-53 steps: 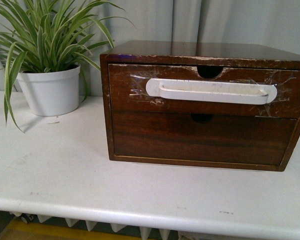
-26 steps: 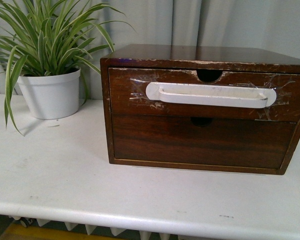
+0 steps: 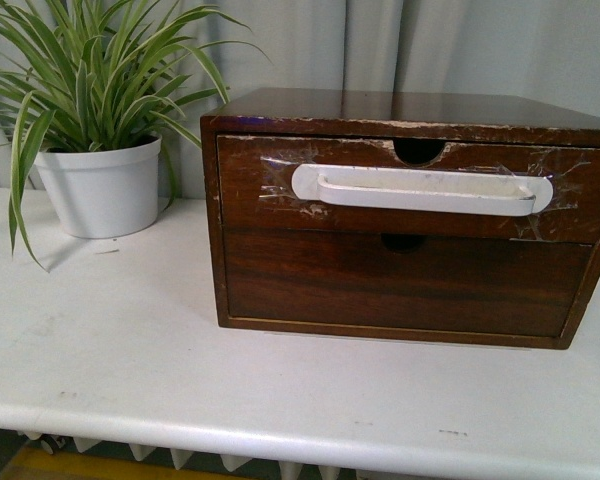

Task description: Open drawer

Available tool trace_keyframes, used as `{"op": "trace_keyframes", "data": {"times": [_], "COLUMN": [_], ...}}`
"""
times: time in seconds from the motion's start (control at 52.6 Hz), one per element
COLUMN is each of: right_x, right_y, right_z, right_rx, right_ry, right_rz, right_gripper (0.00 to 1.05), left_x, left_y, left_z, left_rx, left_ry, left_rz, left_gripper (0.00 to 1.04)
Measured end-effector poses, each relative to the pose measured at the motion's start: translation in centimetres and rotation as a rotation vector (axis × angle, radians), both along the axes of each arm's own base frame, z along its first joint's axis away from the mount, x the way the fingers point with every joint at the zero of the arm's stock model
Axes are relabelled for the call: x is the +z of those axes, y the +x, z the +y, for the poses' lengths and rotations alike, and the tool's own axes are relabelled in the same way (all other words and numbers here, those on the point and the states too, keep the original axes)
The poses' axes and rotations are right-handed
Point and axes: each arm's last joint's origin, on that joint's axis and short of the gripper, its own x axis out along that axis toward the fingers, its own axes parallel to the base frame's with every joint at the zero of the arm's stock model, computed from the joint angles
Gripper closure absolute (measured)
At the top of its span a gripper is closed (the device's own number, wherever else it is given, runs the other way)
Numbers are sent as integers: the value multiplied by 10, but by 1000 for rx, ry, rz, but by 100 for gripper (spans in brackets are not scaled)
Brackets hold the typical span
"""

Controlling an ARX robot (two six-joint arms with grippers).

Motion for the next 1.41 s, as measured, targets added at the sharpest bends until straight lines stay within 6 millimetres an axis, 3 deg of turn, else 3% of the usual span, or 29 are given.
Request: {"op": "trace_keyframes", "data": {"times": [0.342,0.399,0.475,0.608,0.913,1.141,1.407], "right_x": [0,-1,-1,6,62,101,124], "right_y": [0,0,2,8,45,84,115], "right_z": [0,0,2,2,1,7,16], "right_rx": [0,10,141,219,361,439,511], "right_ry": [0,1,37,31,-218,-369,-472], "right_rz": [0,7,229,332,332,323,361], "right_gripper": [9,9,9,9,9,9,9], "left_x": [0,-2,-5,4,48,76,107], "left_y": [0,1,4,10,65,121,159], "left_z": [0,0,-4,-7,-35,-71,-109], "left_rx": [0,130,330,320,-147,-458,-709], "left_ry": [0,-39,-59,-37,305,524,693], "left_rz": [-1,67,140,160,297,358,300], "left_gripper": [6,6,6,6,6,6,6]}}
